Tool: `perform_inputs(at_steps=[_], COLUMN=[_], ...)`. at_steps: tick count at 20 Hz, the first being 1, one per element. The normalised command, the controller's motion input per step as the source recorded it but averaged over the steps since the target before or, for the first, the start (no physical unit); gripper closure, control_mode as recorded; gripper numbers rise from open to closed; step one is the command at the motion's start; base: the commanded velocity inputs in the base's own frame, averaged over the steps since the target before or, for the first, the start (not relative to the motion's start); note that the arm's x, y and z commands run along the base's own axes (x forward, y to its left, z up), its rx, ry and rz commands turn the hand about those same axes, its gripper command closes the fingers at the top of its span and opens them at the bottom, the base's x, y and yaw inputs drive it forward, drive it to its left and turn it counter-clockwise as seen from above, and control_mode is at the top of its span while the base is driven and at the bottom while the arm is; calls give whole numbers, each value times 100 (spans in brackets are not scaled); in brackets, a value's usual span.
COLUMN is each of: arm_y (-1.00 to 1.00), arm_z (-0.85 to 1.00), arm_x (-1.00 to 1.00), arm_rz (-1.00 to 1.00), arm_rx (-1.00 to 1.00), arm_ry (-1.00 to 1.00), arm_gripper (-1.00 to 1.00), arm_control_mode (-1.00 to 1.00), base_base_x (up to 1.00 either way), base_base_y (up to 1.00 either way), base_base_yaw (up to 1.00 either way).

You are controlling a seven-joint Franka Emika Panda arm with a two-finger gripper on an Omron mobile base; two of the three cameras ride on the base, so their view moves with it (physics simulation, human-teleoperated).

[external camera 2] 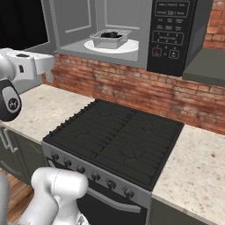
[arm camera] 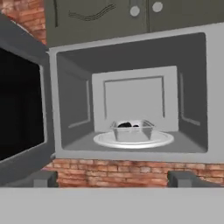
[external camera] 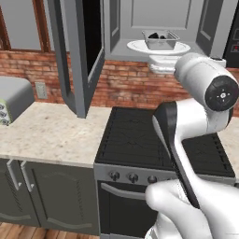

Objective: Place the tupperware containing the fish and eggplant meal in the microwave. Close the microwave door and press the start button to reheat the meal.

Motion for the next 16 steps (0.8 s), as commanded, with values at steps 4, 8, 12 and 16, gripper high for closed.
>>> perform_inputs(at_steps=[4, 8, 12, 16], arm_y=[78, 83, 85, 99], arm_z=[15, 13, 22, 2], arm_x=[-34, -18, -51, -60], arm_rz=[16, 9, 2, 0], arm_rx=[-58, -58, -60, -64], arm_ry=[14, 14, 3, 0], arm_gripper=[-100, -100, -100, -100], arm_control_mode=[-100, -100, -100, -100], base_base_x=[0, 0, 0, 0], base_base_y=[0, 0, 0, 0], base_base_yaw=[0, 0, 0, 0])
